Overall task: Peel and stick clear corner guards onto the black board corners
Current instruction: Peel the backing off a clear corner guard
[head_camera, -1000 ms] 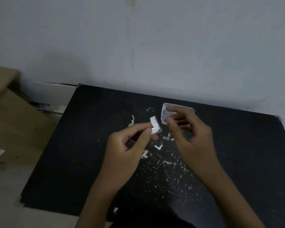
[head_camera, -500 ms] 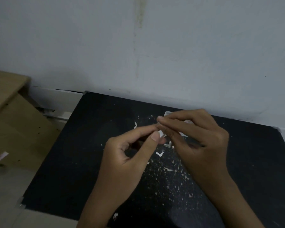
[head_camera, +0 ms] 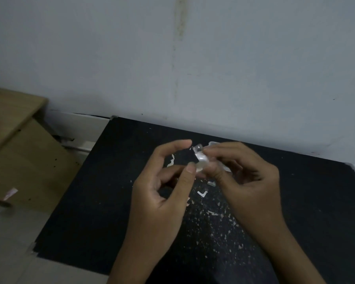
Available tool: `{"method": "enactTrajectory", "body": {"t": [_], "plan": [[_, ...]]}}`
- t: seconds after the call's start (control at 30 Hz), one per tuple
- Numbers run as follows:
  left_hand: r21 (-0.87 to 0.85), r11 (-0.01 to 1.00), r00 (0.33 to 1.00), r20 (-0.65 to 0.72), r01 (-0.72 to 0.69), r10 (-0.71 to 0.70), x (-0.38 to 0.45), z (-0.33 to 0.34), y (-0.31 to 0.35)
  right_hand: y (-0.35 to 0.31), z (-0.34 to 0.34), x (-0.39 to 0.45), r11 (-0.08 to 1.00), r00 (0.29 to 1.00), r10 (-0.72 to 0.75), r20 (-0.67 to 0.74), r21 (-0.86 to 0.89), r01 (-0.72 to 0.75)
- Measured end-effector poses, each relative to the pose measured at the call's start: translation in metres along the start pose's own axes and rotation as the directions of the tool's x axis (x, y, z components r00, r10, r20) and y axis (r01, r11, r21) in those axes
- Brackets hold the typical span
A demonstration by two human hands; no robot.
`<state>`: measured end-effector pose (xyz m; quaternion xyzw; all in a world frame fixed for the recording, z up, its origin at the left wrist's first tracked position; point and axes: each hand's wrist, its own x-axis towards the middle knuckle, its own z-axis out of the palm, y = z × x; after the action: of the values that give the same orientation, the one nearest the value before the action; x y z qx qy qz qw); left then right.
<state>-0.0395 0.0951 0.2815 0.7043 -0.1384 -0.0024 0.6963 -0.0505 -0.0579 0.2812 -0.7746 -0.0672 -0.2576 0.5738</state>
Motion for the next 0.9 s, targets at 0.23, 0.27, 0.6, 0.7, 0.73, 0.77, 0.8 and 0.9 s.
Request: {"method": "enactTrajectory", "body": {"t": [0.23, 0.27, 0.6, 0.7, 0.73, 0.77, 0.8, 0.9], "plan": [[0.030, 1.000, 0.999, 0.037, 0.005, -0.006, 0.001, 0.001, -0.006, -0.003, 0.000, -0.005, 0.934, 0.959, 0.263, 0.110, 0.219, -0.281], [0.035, 0.999, 0.999, 0.047, -0.005, 0.003, 0.002, 0.001, -0.006, -0.003, -0.001, -0.004, 0.923, 0.947, 0.281, 0.153, 0.226, -0.310], [0.344, 0.922, 0.984, 0.052, -0.177, 0.170, 0.016, -0.003, -0.009, 0.000, -0.003, -0.004, 0.943, 0.934, 0.288, 0.214, 0.104, -0.315], [0.524, 0.814, 0.963, 0.044, -0.249, 0.266, 0.019, -0.005, -0.011, 0.001, -0.003, -0.003, 0.938, 0.934, 0.297, 0.201, 0.123, -0.325], [0.543, 0.798, 0.958, 0.045, -0.261, 0.283, 0.019, -0.005, -0.012, 0.002, -0.002, -0.003, 0.933, 0.930, 0.305, 0.203, 0.130, -0.334], [0.549, 0.791, 0.955, 0.048, -0.270, 0.293, 0.019, -0.005, -0.012, 0.002, -0.001, -0.004, 0.929, 0.927, 0.313, 0.206, 0.137, -0.344], [0.546, 0.792, 0.954, 0.049, -0.274, 0.296, 0.019, -0.004, -0.013, 0.003, -0.001, -0.004, 0.925, 0.924, 0.320, 0.208, 0.143, -0.353], [0.513, 0.819, 0.961, 0.045, -0.258, 0.274, 0.019, -0.004, -0.014, 0.004, 0.001, -0.007, 0.912, 0.913, 0.342, 0.221, 0.157, -0.379]]}}
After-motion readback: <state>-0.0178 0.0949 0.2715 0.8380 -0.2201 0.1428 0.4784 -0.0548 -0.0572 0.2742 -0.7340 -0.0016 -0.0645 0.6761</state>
